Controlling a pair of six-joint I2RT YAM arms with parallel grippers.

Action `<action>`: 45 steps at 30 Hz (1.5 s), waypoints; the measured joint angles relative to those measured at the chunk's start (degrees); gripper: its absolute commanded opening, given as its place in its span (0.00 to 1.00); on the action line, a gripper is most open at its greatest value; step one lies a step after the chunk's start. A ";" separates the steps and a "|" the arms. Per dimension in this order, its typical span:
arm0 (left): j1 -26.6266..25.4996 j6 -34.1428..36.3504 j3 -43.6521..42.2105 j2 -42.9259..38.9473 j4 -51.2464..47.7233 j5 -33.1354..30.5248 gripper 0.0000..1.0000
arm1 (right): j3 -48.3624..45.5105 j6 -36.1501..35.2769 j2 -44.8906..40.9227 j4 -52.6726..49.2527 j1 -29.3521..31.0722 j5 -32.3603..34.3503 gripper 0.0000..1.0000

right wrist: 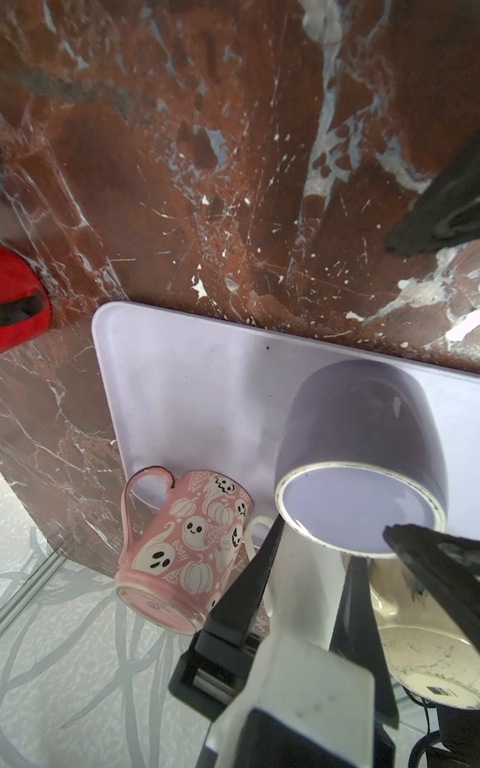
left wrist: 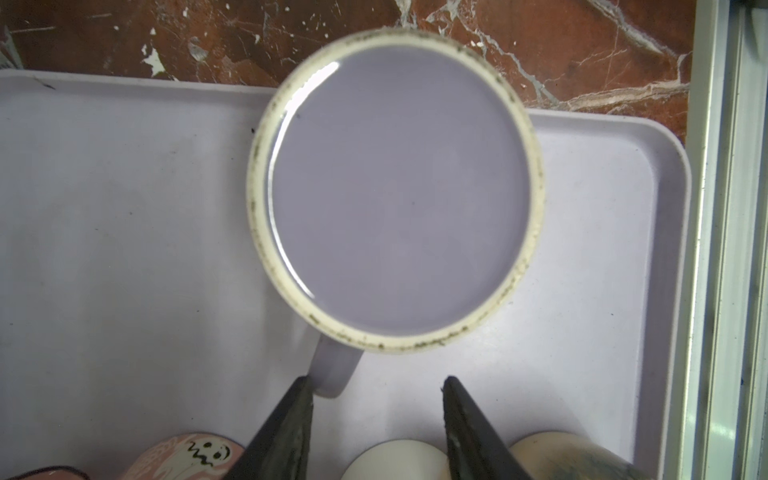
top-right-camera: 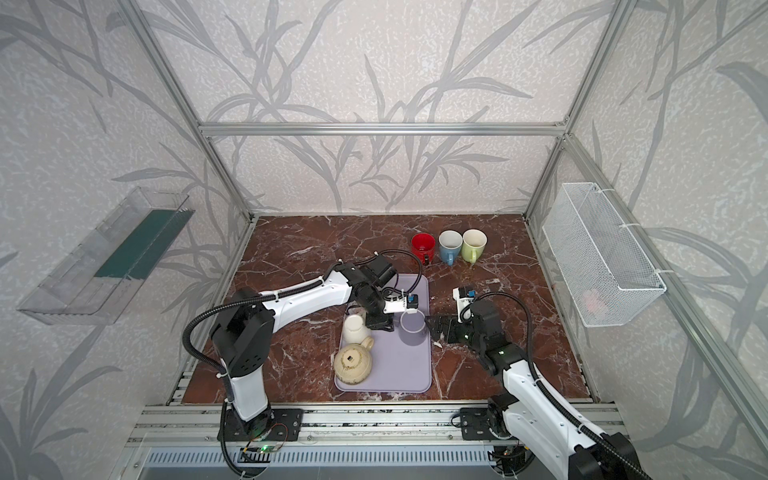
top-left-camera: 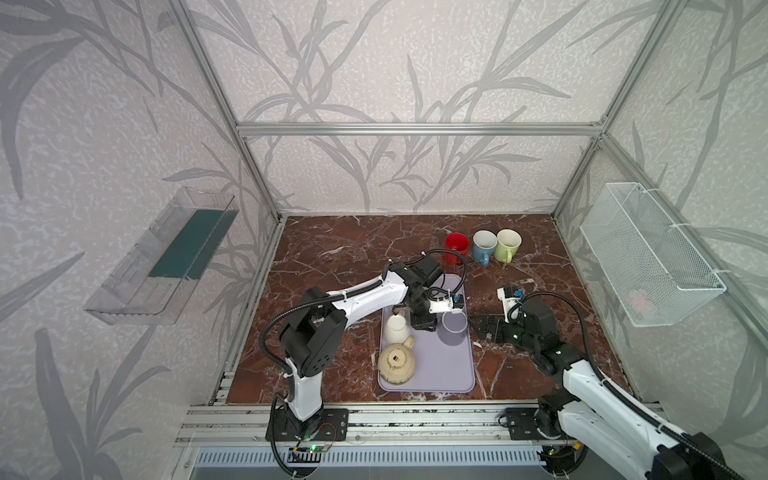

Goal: Turn the mug right side up
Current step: 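Lower the left gripper onto the lavender mug, then close the left gripper on the lavender mug's rim and lift it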

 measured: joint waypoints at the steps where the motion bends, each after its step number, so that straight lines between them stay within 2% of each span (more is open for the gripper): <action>1: 0.00 0.17 0.20 0.20 0.07 0.09 0.49 | 0.00 0.00 0.24 0.11 0.00 0.00 0.99; 17: 0.00 2.73 4.31 5.97 -0.13 1.66 0.42 | -1.73 0.02 -1.09 1.64 0.00 1.29 0.99; 33: 0.00 2.93 4.37 6.25 -0.02 1.92 0.37 | -1.73 0.04 2.80 2.10 0.00 1.27 0.99; 45: -0.02 1.64 4.74 7.17 0.22 -0.15 0.13 | -1.70 0.07 2.80 2.10 0.00 1.31 0.99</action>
